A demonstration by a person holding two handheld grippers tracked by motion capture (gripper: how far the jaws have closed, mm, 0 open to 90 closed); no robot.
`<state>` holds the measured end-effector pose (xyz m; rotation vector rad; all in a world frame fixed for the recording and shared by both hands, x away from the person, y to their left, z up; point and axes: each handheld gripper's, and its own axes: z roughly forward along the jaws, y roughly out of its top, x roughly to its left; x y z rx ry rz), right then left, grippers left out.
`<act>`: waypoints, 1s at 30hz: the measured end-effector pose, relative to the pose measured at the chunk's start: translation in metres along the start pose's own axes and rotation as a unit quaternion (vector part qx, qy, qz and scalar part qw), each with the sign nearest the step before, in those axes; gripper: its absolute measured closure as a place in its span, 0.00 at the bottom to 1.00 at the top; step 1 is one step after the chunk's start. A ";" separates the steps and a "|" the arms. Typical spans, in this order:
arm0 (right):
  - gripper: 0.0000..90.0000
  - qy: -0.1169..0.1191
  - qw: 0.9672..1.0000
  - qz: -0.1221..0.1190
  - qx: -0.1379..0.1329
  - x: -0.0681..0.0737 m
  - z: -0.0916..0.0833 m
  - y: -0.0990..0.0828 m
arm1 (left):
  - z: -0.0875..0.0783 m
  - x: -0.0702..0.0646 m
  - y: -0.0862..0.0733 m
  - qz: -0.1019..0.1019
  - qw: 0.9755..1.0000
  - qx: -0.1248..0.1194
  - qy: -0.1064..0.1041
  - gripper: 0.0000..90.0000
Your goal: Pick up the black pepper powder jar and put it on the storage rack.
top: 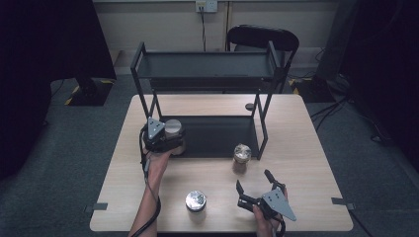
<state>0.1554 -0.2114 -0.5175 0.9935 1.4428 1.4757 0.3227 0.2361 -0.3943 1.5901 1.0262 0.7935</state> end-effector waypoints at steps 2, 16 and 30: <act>0.00 0.000 1.000 0.000 0.000 0.000 0.000 0.000 | -0.001 0.001 0.000 -0.003 1.000 -0.004 -0.003 0.16; 0.00 0.000 1.000 0.000 0.000 0.000 0.000 0.000 | -0.012 0.001 0.000 -0.023 1.000 -0.019 -0.004 0.07; 0.00 0.000 1.000 0.000 0.000 0.000 0.000 0.000 | -0.028 0.001 -0.010 -0.017 0.999 -0.046 -0.013 0.00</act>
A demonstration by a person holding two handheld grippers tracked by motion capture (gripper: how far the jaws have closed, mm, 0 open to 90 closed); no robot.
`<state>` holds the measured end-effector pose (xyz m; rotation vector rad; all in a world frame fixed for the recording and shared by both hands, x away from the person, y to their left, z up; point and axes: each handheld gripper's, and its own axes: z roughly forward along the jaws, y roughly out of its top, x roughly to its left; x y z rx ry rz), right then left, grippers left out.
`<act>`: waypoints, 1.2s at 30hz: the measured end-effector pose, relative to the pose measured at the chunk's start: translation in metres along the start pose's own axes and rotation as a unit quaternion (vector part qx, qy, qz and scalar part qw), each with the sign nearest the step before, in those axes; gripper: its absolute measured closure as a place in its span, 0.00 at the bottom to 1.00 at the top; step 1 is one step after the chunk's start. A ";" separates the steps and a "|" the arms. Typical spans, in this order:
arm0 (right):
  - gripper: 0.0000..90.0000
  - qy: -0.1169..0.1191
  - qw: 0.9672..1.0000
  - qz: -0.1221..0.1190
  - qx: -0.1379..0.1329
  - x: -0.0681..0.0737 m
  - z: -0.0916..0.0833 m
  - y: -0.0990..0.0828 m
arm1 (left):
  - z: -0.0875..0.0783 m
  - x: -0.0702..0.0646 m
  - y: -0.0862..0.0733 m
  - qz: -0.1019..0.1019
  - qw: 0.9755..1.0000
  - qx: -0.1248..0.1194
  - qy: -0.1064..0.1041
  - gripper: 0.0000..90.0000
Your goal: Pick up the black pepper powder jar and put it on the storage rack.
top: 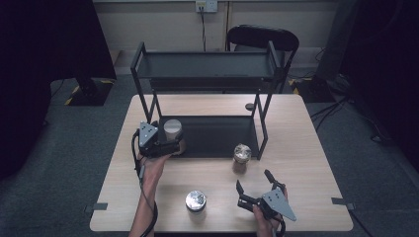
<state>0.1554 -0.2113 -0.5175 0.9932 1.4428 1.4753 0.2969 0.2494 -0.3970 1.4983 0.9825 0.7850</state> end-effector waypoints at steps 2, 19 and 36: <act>0.00 0.000 1.000 0.000 0.000 0.000 0.000 0.000 | -0.002 0.000 0.000 -0.002 1.000 -0.002 -0.001 0.00; 0.00 0.000 1.000 0.000 0.000 0.000 0.000 0.000 | -0.024 -0.004 0.001 0.008 1.000 -0.022 -0.007 0.00; 0.00 0.000 1.000 0.000 0.000 0.000 0.000 0.000 | -0.051 -0.013 -0.013 0.015 0.999 -0.046 -0.015 0.00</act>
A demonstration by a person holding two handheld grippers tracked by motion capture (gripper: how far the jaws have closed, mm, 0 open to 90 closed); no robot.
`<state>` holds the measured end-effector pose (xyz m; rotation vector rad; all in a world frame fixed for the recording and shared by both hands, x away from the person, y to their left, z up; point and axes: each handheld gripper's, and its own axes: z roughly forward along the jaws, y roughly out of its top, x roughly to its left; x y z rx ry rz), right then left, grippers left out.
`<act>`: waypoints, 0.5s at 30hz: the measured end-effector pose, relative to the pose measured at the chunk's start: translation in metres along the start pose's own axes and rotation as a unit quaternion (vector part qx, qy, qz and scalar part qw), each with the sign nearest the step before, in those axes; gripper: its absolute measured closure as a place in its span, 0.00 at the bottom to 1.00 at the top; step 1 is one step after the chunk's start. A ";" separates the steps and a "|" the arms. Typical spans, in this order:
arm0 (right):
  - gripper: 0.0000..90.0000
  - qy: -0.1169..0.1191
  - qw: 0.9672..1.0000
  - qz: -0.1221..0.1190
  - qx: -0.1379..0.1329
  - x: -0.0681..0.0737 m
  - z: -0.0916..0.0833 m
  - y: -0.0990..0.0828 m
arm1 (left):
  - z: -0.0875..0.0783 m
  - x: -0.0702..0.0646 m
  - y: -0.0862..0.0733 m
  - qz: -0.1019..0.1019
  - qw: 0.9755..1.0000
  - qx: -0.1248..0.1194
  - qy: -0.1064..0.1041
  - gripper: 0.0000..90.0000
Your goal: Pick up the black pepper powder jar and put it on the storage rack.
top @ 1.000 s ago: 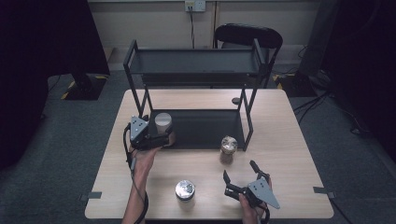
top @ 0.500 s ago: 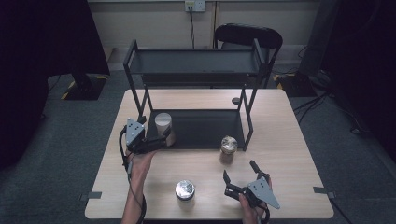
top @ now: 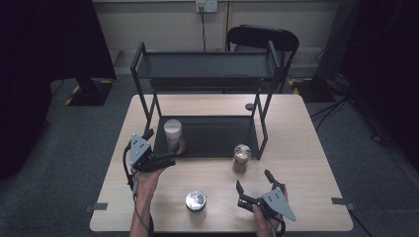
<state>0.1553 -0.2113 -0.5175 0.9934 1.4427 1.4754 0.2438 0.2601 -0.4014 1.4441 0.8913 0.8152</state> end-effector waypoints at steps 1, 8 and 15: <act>0.00 0.000 1.000 0.000 0.000 0.000 0.000 0.000 | -0.002 0.000 -0.001 -0.001 1.000 -0.001 0.000 0.00; 0.00 0.000 1.000 0.000 0.000 0.000 0.000 0.000 | -0.013 -0.004 -0.005 -0.008 1.000 -0.010 0.004 0.00; 0.00 0.000 1.000 0.000 0.000 0.000 0.000 0.000 | -0.027 -0.009 -0.014 -0.010 1.000 -0.016 0.009 0.00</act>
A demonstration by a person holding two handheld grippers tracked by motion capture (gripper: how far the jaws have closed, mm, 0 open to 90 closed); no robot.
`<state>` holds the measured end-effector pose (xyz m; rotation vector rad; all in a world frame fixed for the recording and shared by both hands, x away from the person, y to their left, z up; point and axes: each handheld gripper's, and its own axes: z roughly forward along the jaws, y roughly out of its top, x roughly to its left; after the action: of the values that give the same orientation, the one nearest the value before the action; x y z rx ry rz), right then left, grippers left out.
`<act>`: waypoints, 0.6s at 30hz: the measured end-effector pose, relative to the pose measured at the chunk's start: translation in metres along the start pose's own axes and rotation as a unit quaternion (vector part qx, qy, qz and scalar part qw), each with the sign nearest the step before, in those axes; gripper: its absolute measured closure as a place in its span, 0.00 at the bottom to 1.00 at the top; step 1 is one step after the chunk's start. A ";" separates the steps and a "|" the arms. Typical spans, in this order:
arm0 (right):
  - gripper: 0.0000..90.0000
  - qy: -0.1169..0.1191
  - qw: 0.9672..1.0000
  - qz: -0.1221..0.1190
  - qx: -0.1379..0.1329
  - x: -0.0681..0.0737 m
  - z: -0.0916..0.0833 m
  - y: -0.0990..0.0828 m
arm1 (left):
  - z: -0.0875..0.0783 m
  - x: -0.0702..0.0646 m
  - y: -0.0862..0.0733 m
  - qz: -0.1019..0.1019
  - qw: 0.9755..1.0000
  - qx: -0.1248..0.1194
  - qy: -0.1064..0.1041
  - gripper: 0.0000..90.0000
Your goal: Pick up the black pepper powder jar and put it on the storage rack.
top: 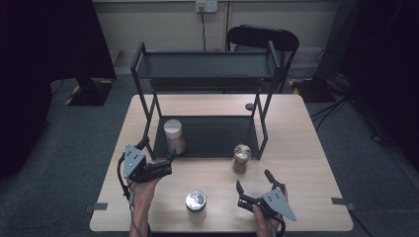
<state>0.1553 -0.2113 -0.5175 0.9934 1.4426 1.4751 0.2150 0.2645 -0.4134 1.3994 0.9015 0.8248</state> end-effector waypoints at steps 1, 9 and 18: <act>0.00 0.000 1.000 0.000 0.000 0.000 0.000 0.000 | -0.001 0.000 -0.001 0.000 1.000 0.000 0.000 0.00; 0.00 -0.001 1.000 0.000 0.000 0.000 0.000 0.000 | -0.012 -0.006 -0.010 0.004 1.000 -0.003 -0.007 0.00; 0.00 -0.003 1.000 0.000 0.000 0.001 0.000 0.000 | -0.034 -0.008 -0.027 0.000 1.000 -0.017 -0.012 0.00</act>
<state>0.1550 -0.2104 -0.5174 0.9974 1.4393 1.4709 0.1802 0.2724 -0.4388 1.3771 0.8654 0.8166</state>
